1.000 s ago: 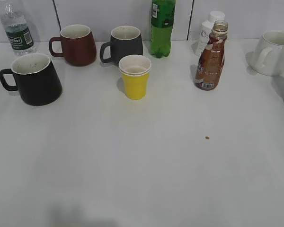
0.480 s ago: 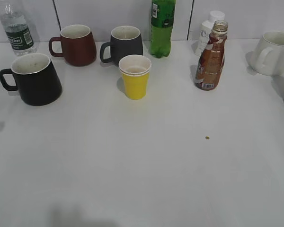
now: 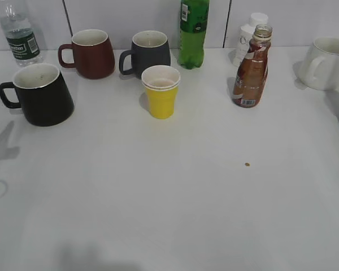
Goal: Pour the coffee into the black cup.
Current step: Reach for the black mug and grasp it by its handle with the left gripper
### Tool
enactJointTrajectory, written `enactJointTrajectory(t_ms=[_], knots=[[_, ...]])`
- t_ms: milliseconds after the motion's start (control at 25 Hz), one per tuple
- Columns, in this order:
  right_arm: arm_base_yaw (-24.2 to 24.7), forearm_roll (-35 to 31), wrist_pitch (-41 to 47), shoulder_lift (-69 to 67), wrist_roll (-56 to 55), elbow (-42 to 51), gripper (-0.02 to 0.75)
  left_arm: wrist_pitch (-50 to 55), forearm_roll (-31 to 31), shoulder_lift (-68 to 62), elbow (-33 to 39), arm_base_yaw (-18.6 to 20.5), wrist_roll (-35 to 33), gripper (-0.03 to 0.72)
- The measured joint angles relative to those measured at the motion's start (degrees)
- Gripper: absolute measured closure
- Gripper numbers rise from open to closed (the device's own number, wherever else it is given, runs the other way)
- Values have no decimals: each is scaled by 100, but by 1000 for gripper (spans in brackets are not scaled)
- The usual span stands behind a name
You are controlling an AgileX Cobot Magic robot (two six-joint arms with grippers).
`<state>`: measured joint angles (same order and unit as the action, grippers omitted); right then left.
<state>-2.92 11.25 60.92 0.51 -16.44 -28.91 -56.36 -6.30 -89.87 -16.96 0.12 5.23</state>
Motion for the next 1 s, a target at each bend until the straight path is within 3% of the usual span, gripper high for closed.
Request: enactJointTrajectory(t_ms=[1000], knots=[[0,0,0,1,0,0,256,-279,23,-1661,-1167,0,0,244]])
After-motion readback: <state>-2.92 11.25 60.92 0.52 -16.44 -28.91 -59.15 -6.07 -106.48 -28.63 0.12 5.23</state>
